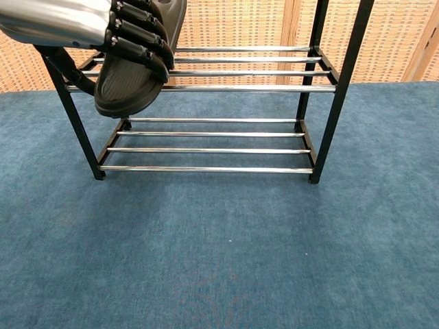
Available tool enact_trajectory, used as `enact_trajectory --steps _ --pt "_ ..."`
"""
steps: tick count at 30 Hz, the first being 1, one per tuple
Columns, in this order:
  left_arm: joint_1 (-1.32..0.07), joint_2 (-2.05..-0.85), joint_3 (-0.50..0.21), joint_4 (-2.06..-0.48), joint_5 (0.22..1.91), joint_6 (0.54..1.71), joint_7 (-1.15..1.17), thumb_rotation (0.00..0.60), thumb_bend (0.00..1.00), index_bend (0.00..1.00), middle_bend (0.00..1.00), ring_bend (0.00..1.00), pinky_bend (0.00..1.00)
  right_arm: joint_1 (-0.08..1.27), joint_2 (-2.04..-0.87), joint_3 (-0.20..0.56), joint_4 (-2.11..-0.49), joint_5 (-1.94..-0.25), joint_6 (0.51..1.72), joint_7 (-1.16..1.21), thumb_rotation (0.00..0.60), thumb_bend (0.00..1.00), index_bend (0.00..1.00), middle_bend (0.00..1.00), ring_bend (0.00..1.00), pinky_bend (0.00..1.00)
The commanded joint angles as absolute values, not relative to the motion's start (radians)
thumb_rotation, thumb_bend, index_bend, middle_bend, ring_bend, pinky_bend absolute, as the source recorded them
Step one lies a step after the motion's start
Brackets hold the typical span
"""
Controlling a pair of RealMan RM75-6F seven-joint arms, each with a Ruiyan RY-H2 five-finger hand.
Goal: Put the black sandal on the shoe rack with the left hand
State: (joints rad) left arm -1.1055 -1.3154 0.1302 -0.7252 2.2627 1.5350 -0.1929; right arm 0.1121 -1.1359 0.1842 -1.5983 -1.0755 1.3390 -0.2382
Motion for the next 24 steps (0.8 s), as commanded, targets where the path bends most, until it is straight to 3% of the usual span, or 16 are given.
enact_trajectory --steps 1,7,11,13,15,18,24 --pt "-1.113 -1.349 0.135 -0.679 2.245 1.529 -0.197 0.6 0.17 0.66 0.43 0.35 0.43 0.111 -1.136 0.184 -1.598 -1.074 1.341 -0.237 0.6 0.0 0.0 0.0 0.0 0.0" --pt "-1.116 -1.381 0.147 -0.607 2.213 1.519 -0.219 0.6 0.17 0.66 0.4 0.33 0.43 0.109 -1.133 0.183 -1.601 -1.074 1.347 -0.234 0.6 0.0 0.0 0.0 0.0 0.0" --pt "-1.118 -1.397 0.153 -0.573 2.199 1.52 -0.214 0.6 0.17 0.64 0.31 0.27 0.42 0.108 -1.133 0.184 -1.6 -1.072 1.348 -0.231 0.6 0.0 0.0 0.0 0.0 0.0" --pt "-1.119 -1.403 0.157 -0.555 2.189 1.515 -0.211 0.6 0.17 0.55 0.19 0.18 0.39 0.107 -1.131 0.184 -1.601 -1.072 1.35 -0.228 0.6 0.0 0.0 0.0 0.0 0.0" --pt "-1.119 -1.404 0.164 -0.545 2.182 1.504 -0.205 0.6 0.17 0.36 0.04 0.06 0.32 0.106 -1.131 0.184 -1.601 -1.073 1.353 -0.227 0.6 0.0 0.0 0.0 0.0 0.0" --pt "-1.12 -1.403 0.178 -0.537 2.182 1.509 -0.187 0.6 0.17 0.2 0.0 0.0 0.27 0.106 -1.129 0.184 -1.603 -1.072 1.352 -0.226 0.6 0.0 0.0 0.0 0.0 0.0" --pt "-1.118 -1.39 0.191 -0.551 2.169 1.533 -0.177 0.6 0.17 0.17 0.0 0.0 0.26 0.106 -1.127 0.181 -1.609 -1.078 1.355 -0.226 0.6 0.0 0.0 0.0 0.0 0.0"
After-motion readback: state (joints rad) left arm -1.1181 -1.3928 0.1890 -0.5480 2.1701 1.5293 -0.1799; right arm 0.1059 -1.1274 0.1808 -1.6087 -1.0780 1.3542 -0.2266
